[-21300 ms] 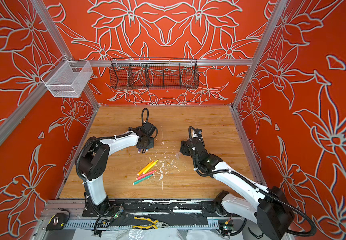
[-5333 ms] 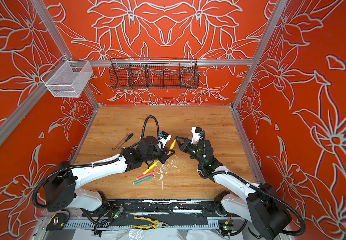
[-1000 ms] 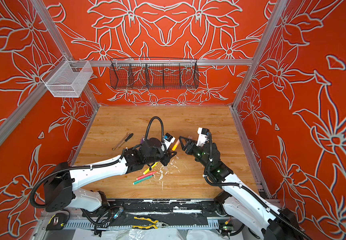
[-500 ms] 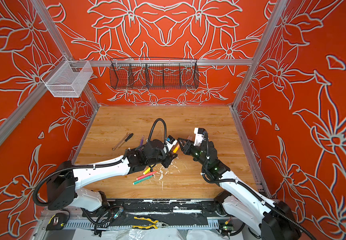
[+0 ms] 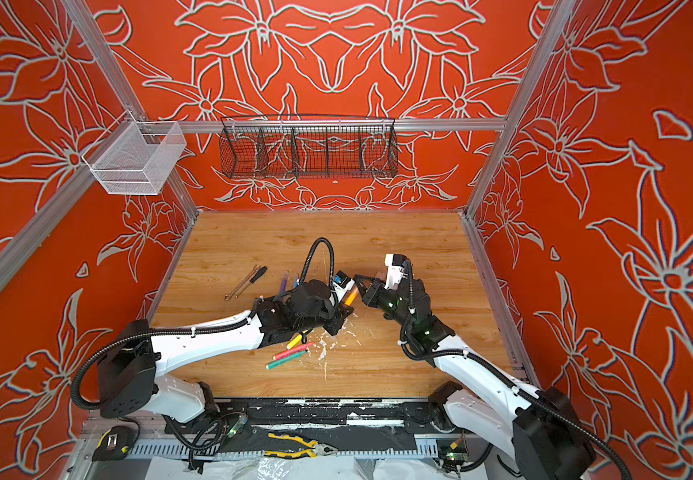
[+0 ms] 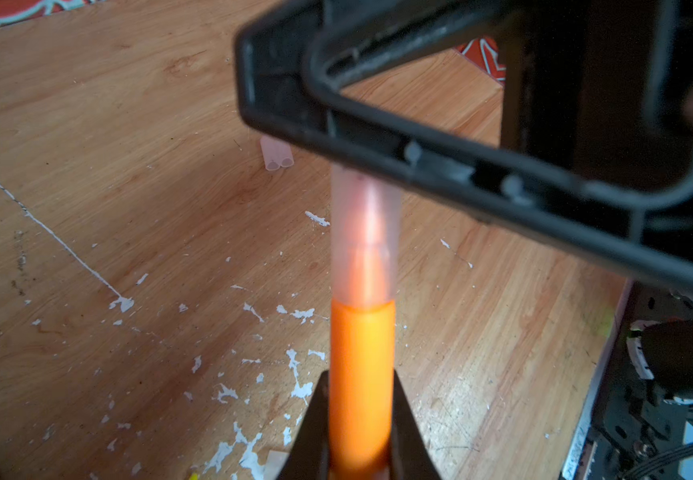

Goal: Insert the pens into the pen caps
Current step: 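Press the cap down onto the held highlighter with the right gripper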

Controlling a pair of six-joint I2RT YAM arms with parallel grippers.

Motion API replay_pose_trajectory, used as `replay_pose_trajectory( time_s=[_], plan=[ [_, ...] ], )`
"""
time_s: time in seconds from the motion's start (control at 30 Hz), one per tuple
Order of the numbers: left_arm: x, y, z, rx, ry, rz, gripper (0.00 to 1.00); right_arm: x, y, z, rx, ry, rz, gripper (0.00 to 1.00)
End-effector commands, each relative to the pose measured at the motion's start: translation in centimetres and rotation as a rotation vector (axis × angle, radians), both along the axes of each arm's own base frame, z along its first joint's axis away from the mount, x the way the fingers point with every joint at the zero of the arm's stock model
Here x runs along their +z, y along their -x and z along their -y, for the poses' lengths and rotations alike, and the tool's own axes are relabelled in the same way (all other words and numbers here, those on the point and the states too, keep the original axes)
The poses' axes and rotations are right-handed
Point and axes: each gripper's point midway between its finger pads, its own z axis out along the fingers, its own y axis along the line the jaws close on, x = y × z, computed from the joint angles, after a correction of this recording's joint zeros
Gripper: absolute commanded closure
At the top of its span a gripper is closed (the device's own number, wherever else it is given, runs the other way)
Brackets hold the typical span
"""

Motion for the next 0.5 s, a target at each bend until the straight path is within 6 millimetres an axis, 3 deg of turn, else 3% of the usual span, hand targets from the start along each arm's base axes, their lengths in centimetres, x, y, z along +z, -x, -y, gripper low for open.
replay_pose_trajectory(
  time_s=[0.0, 0.27, 0.47],
  plan=[
    [2.5, -2.6, 0.2, 0.093, 0.037, 0.069, 1.0, 2.2, 0.3, -1.0, 0.052, -0.048, 0.042, 0.99],
    [9.1, -6.1, 0.4, 0.158, 0.116, 0.163, 1.0, 1.8, 0.4, -1.2, 0.061, -0.058, 0.031, 1.0],
    [12.9, -8.0, 0.4, 0.184, 0.175, 0.212, 1.0, 1.7, 0.6, -2.0, 0.086, -0.05, 0.032, 1.0]
  ],
)
